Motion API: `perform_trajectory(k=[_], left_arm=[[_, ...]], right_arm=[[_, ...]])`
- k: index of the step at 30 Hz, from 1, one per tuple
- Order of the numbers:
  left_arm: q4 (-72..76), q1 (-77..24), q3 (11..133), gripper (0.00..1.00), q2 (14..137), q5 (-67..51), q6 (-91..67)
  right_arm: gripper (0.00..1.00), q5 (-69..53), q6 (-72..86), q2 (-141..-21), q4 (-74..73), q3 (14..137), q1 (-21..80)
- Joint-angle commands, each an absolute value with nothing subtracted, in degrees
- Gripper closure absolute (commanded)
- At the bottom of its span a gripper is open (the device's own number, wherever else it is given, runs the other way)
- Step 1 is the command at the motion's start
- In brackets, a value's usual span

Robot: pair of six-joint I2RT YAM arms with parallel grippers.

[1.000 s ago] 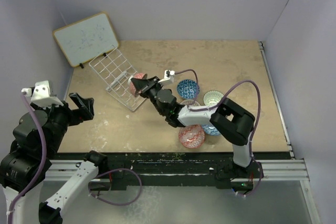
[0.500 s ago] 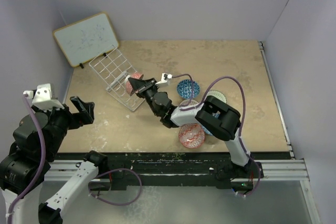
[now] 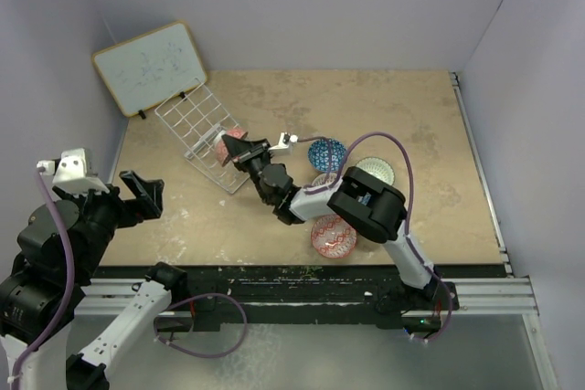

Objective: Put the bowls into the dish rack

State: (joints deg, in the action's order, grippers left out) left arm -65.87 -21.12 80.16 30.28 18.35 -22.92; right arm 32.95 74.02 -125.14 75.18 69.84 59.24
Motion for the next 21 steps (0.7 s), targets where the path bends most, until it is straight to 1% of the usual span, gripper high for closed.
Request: perform_trajectory(k=[1,12,21], left_arm=[[-66.00,-21.01,81.46,0.01,29.56,17.60,-21.97],[-66.47,-21.05,80.70,0.01,28.49,17.23,-21.66],[-66.29,-21.02,80.31,0.01,27.92,16.79,-21.53]], right_arm=[[1.00,37.17,75.86,-125.00,83.38,72.96,59.83],[1.00,40.19,77.75,-129.20,84.34,75.55,60.12],[1.00,40.25,79.15,-132.51,86.58,76.00,59.94]])
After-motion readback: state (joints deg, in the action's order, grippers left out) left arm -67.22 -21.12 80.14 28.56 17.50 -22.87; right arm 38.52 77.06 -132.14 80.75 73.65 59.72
